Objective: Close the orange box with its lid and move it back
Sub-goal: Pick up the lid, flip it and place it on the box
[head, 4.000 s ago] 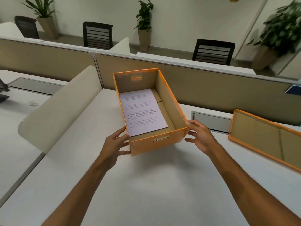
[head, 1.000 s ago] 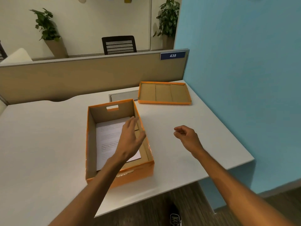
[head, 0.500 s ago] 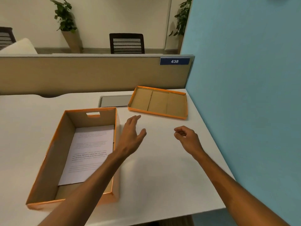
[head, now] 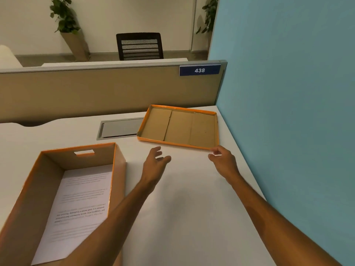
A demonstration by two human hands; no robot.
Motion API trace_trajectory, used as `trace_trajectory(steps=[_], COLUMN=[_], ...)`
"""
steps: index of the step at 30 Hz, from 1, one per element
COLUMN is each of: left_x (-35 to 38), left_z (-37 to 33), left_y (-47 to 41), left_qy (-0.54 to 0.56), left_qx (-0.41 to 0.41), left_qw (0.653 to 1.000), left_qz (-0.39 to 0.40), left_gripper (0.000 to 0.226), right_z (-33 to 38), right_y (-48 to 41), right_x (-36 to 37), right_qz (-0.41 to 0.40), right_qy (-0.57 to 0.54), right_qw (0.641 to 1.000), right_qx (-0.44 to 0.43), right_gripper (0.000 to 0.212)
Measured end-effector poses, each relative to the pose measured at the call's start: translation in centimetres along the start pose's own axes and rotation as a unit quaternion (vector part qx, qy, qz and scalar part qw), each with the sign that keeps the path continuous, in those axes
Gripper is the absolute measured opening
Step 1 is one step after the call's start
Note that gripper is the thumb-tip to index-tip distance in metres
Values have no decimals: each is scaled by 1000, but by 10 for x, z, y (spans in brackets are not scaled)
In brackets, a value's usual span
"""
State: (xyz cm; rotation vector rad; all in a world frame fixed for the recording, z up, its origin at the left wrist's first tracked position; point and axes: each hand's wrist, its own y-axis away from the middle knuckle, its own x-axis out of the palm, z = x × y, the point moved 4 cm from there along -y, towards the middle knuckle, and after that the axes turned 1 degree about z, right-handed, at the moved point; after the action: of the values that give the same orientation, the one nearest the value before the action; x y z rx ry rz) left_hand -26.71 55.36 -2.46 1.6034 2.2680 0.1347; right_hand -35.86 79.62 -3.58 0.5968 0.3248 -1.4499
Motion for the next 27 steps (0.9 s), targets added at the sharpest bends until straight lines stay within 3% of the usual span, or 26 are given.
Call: trace_trajectory(steps=[4, 7, 10, 13, 15, 17, 21, 27], left_x=[20, 36, 47, 54, 59, 64, 72, 74], left_z=[21, 35, 45, 55, 58, 60, 61, 54], left_y=[-49, -80, -108, -129, -141, -152, -168, -172], left_qy=[146, 261, 309, 297, 279, 285, 331, 459], left_qx=[-106, -188, -232, -242, -238, -233, -236, -242], left_qw=[984, 947, 922, 924, 930, 930, 913, 855], left_qz=[7, 9, 8, -2, 1, 9, 23, 26], left_gripper=[65, 65, 54, 22, 12, 11, 21, 31], right_z=[-16, -29, -41, -50, -53, -53, -53, -43], right_y=[-41, -70, -94, -115, -125, -131, -140, -138], right_x=[5, 9, 16, 22, 24, 26, 31, 43], right_qz=[-30, -58, -60, -65, -79, -96, -97, -45], right_qy=[-11, -120, -239, -284, -285, -285, -301, -322], right_qw=[999, 981, 945, 921, 913, 904, 886, 880], right_qx=[42, 140, 216, 259, 281, 303, 338, 345], right_gripper=[36, 33, 36, 33, 21, 9, 18, 18])
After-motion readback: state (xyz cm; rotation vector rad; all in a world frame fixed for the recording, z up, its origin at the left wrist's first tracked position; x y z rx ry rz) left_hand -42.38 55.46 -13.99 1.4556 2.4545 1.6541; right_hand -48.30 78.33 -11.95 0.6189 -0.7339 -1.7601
